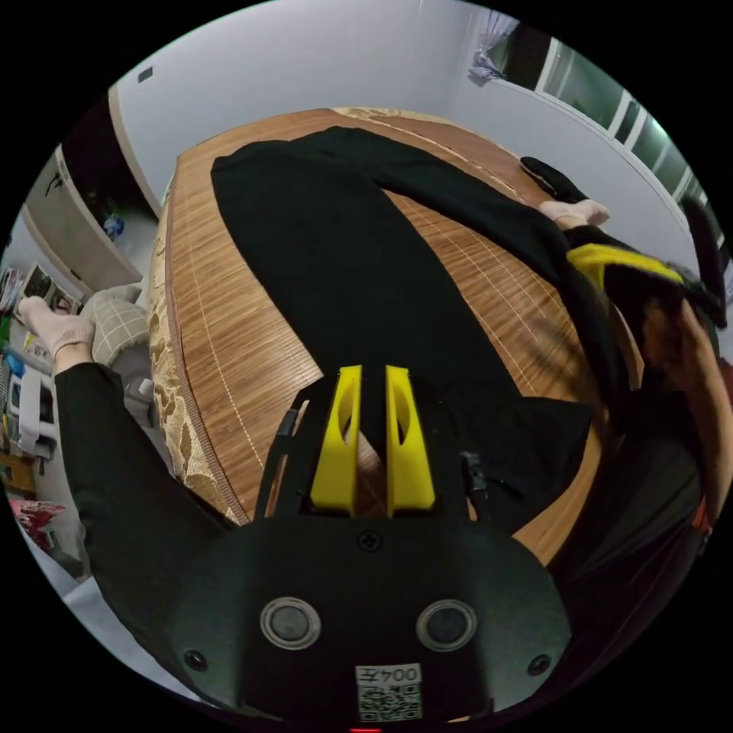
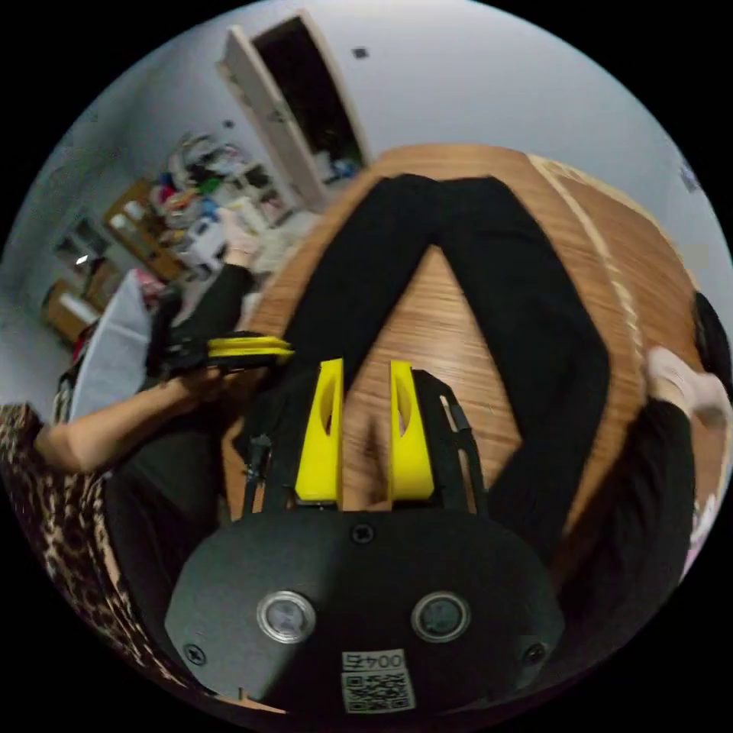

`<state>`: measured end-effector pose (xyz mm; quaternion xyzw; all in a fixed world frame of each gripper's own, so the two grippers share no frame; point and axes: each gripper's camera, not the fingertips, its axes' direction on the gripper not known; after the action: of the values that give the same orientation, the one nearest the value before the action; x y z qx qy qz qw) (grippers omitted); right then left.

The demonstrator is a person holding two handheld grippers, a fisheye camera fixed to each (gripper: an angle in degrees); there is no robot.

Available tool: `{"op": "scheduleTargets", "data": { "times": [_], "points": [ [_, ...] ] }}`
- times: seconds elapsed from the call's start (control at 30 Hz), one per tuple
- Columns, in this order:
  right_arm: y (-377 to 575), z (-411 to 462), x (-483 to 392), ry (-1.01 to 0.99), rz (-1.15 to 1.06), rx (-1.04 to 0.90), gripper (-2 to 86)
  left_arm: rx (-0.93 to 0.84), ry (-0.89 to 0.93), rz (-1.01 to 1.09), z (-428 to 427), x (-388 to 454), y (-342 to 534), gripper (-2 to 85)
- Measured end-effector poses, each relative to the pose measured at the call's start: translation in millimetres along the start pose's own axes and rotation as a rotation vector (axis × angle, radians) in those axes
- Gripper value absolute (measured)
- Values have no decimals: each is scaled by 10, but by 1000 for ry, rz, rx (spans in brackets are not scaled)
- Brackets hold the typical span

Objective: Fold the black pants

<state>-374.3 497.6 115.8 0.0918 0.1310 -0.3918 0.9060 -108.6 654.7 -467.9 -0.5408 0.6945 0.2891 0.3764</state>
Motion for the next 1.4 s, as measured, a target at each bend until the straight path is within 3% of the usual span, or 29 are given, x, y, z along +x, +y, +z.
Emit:
{"op": "scheduleTargets", "data": {
  "times": [0.1,0.23,0.4,0.63,0.77,0.87,0.93,1.03,1.2,1.4],
  "points": [
    [-36,412,-336,-153,-137,-89,146,21,19,-48,-21,-89,-21,31],
    [-66,778,-597,-190,-231,-206,161,9,12,-43,13,-63,-65,29],
    [-93,1101,-764,-213,-275,-328,24,2,-31,-14,50,30,-147,28],
    [-97,1103,-897,-384,-276,-488,1,4,-14,-24,67,34,-238,25],
    [109,1185,-1114,-564,-297,-801,12,4,-27,-16,82,74,-307,26],
    [277,1220,-1309,-477,-400,-938,45,4,-27,-17,92,87,-357,27],
    [223,1169,-1333,-430,-400,-877,70,5,-25,-18,99,90,-387,27],
    [12,1115,-1275,-330,-318,-636,124,4,-29,-16,112,107,-442,27],
    [-173,1286,-1400,9,-256,-176,163,6,-53,1,137,161,-540,30],
    [-14,1859,-1663,273,-332,-153,163,10,-62,11,165,186,-656,35]
  ]
}}
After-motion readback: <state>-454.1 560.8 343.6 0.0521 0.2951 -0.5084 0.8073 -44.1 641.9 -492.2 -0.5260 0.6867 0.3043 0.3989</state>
